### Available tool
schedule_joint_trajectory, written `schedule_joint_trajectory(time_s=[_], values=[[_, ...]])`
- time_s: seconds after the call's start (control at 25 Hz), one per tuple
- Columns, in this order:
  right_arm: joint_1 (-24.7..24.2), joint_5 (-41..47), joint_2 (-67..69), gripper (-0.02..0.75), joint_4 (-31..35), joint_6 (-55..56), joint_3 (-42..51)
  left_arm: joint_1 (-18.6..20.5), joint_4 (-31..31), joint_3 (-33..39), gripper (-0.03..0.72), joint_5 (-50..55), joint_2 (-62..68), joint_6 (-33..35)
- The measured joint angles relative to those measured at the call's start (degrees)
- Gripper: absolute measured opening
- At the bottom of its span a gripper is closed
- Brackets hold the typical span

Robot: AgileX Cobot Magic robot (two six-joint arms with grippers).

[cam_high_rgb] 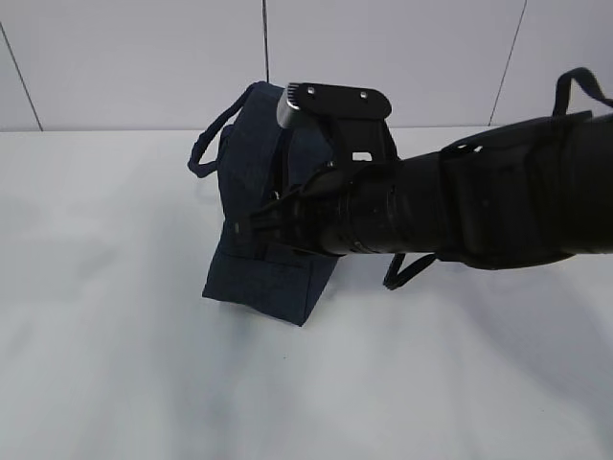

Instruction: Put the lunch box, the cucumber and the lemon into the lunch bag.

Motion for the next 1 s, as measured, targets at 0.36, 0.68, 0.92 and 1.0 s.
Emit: schedule_joint_trajectory(time_s=[0.36, 0.68, 0.92, 1.0], values=[[0.0, -4.24, -3.68, 0.0, 0.0, -5.98, 0.0, 0.0, 0.0, 0.0, 0.239, 0.0, 0.0, 0.0], [0.0, -5.64, -3.89, 0.0, 0.1, -11.33, 0.0, 0.0, 0.0, 0.0, 0.239, 0.53, 0.0, 0.0], [0.0, -7.06, -3.89, 0.0, 0.1, -13.36, -0.55, 0.0, 0.0, 0.0, 0.239, 0.75, 0.0, 0.0], [0.0, -7.15, -3.89, 0.0, 0.1, -13.49, -1.44, 0.0, 0.0, 0.0, 0.239, 0.78, 0.0, 0.0]])
